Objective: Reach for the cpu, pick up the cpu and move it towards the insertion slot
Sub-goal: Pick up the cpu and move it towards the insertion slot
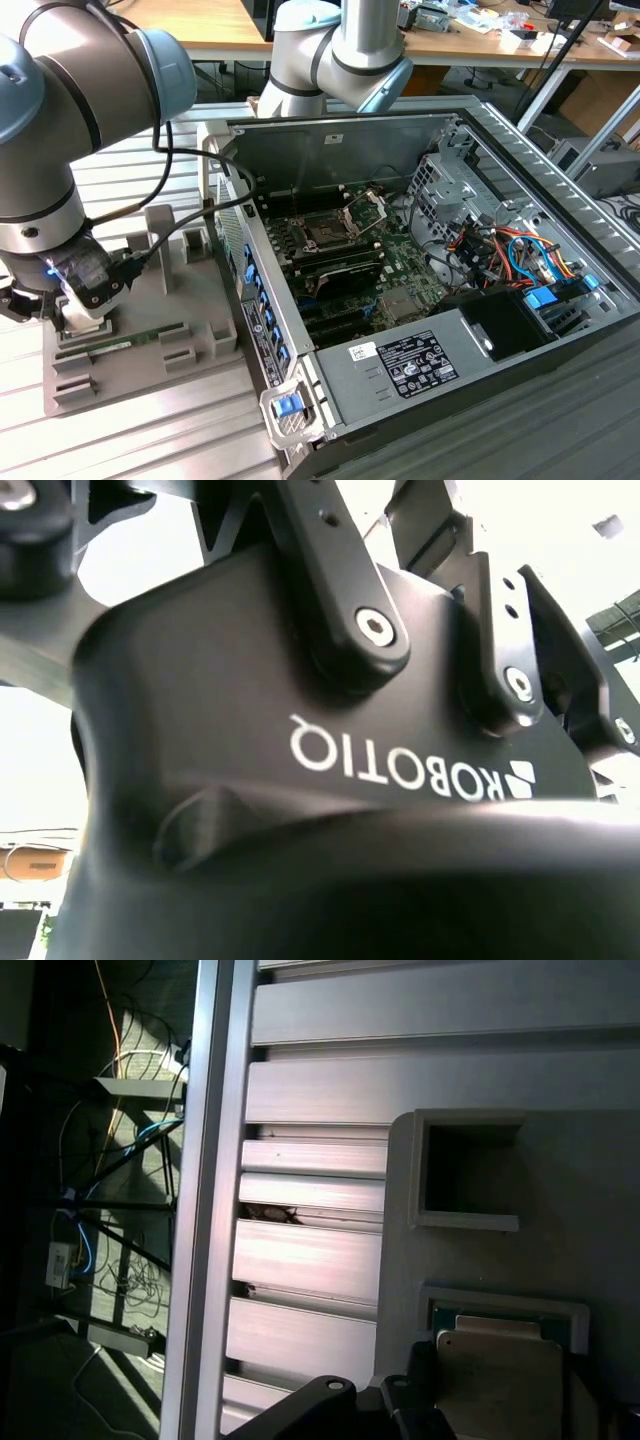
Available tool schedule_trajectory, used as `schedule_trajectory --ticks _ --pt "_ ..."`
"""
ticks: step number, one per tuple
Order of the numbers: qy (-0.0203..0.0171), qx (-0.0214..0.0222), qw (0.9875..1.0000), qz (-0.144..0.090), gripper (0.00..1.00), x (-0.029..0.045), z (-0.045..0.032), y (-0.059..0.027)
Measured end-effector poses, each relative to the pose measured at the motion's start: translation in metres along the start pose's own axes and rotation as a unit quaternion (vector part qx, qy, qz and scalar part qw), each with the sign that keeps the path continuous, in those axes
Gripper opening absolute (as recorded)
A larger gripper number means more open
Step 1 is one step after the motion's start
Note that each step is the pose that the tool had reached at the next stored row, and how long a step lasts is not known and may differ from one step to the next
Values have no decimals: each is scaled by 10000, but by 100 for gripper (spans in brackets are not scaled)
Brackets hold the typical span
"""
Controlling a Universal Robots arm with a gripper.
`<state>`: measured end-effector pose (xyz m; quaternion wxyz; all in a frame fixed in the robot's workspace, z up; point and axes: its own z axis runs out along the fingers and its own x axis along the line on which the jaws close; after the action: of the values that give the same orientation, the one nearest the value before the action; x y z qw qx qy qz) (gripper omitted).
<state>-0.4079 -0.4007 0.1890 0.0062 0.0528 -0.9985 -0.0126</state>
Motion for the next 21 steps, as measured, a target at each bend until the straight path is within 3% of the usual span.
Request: schedule_trajectory --ticks 21 --pt "-1 -7 10000 1 55 -2 -63 44"
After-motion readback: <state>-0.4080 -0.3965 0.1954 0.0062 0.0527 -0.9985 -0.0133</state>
